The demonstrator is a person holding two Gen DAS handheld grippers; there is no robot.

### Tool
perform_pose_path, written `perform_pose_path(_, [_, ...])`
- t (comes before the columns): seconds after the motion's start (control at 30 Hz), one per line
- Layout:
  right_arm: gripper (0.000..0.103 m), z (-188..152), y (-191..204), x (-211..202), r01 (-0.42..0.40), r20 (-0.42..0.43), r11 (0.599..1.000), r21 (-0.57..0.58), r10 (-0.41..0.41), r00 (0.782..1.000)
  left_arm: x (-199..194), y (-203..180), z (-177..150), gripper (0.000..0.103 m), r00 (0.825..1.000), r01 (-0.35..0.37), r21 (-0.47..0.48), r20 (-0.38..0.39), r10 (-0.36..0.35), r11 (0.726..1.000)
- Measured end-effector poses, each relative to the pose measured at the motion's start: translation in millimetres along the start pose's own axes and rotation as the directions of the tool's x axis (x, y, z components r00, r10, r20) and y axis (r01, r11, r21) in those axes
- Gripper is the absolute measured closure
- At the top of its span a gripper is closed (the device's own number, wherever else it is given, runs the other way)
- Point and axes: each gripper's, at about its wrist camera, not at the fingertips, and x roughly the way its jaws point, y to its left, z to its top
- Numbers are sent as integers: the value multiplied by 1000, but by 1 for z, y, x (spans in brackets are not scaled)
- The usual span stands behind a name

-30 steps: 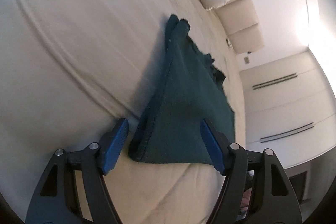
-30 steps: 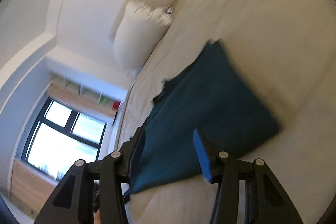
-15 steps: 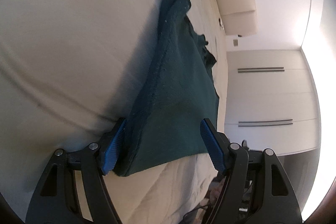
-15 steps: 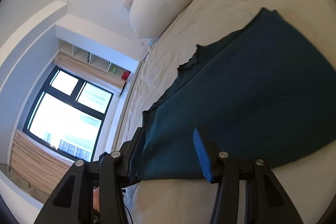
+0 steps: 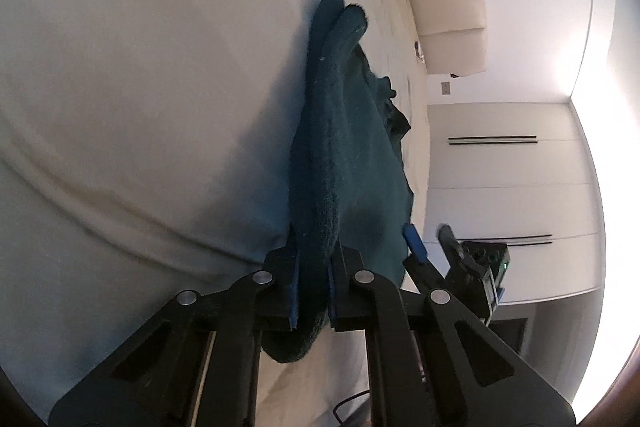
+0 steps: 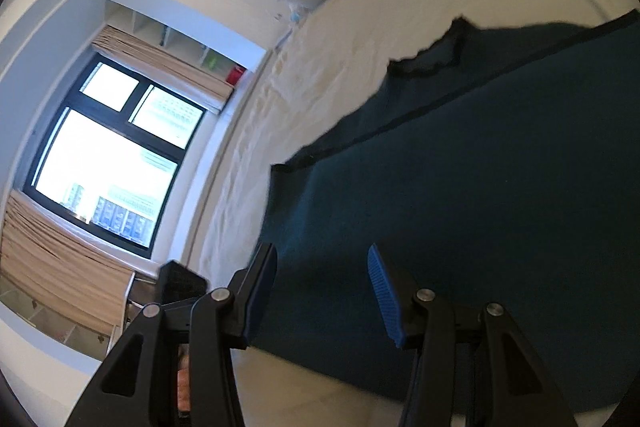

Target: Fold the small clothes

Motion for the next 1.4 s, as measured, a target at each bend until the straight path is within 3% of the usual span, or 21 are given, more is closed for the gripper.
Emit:
perform_pose_path(0.1, [49, 4, -24, 15, 34, -38, 996, 77, -31, 999, 1, -16, -2, 96, 999, -33, 36, 19, 32, 999])
perform_pose_path(0.17, [49, 4, -36, 11, -23, -30, 993, 119, 26, 999, 2, -35, -4, 96, 998, -53, 76, 30, 51, 996])
perform_pose_path(0.33, [47, 13, -51, -18, -77, -14, 989, 127, 79, 997, 19, -103, -15, 96, 994, -110, 211, 47, 103, 971])
perform_pose_path(0.5, [30, 37, -84, -53, -158, 35, 968, 193, 154, 987, 84, -183, -44, 96, 983, -182, 383, 52, 175, 906])
perform_pose_path(0.57, [30, 45, -98, -60, -198, 30, 953, 231, 197, 980, 128, -199, -59, 96, 982, -175, 422, 3, 191, 889])
perform_pose_path(0.67, [26, 57, -113, -64, -257, 14, 929, 266, 263, 965, 178, -195, -75, 96, 974, -167, 431, -64, 215, 887])
perform_pose_path(0.77, [26, 63, -120, -63, -238, -14, 930, 281, 252, 968, 215, -184, -94, 96, 959, -191, 442, -107, 263, 877])
perform_pose_path(0.9, [26, 72, -108, -60, -206, -35, 951, 230, 220, 975, 219, -189, -107, 96, 947, -239, 503, -70, 314, 831])
perform_pose_path(1.03, [26, 84, -95, -52, -190, -37, 961, 200, 201, 979, 212, -197, -117, 95, 945, -253, 534, -44, 325, 807])
perform_pose_path(1.13, [43, 93, -82, -38, -138, -77, 980, 144, 150, 986, 213, -199, -124, 95, 946, -250, 537, -40, 320, 805])
perform_pose_path(1.27, [79, 101, -80, -36, -56, -102, 992, 117, 69, 992, 209, -200, -135, 95, 944, -262, 568, -18, 330, 780])
perform_pose_path(1.3, [85, 102, -82, -40, -54, -90, 991, 124, 65, 994, 210, -203, -138, 95, 942, -266, 578, -13, 336, 771])
perform_pose_path(1.4, [89, 106, -90, -58, -19, -72, 994, 105, 26, 997, 215, -210, -148, 95, 939, -268, 598, -13, 343, 755])
